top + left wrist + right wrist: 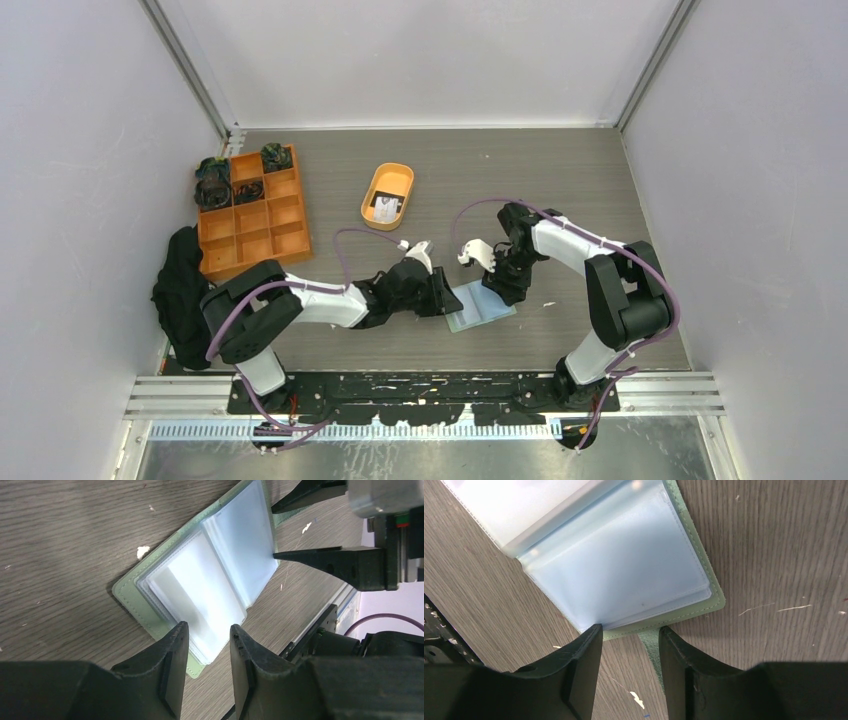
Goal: Put the credit cards into the card holder
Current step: Open the card holder at the center of the board.
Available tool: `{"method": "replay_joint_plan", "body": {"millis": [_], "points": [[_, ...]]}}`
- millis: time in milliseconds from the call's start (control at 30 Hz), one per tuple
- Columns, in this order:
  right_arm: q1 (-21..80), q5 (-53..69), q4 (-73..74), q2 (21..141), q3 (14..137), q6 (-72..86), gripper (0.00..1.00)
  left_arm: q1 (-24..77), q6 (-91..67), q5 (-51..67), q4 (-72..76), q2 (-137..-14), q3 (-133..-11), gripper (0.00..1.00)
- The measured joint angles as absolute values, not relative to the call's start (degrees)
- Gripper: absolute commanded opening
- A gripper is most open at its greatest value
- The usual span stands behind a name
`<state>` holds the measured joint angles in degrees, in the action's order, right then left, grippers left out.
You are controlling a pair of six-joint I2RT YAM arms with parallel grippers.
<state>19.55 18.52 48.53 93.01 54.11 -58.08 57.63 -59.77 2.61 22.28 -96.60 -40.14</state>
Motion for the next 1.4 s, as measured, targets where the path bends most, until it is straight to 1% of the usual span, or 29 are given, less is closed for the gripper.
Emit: {"method": "replay_joint_plan", "body": {"millis": [1067,1400], "points": [[19.8,18.5,48.7,93.0,54.1,-58.1,0.5,57.6,-60.0,2.5,22.5,-97.9,-41.0,0.36],[20.1,18.5,48.9,93.1,54.2,-57.9,0.5,57.6,-59.8,2.1,21.3,-97.4,-41.0,0.34]]}}
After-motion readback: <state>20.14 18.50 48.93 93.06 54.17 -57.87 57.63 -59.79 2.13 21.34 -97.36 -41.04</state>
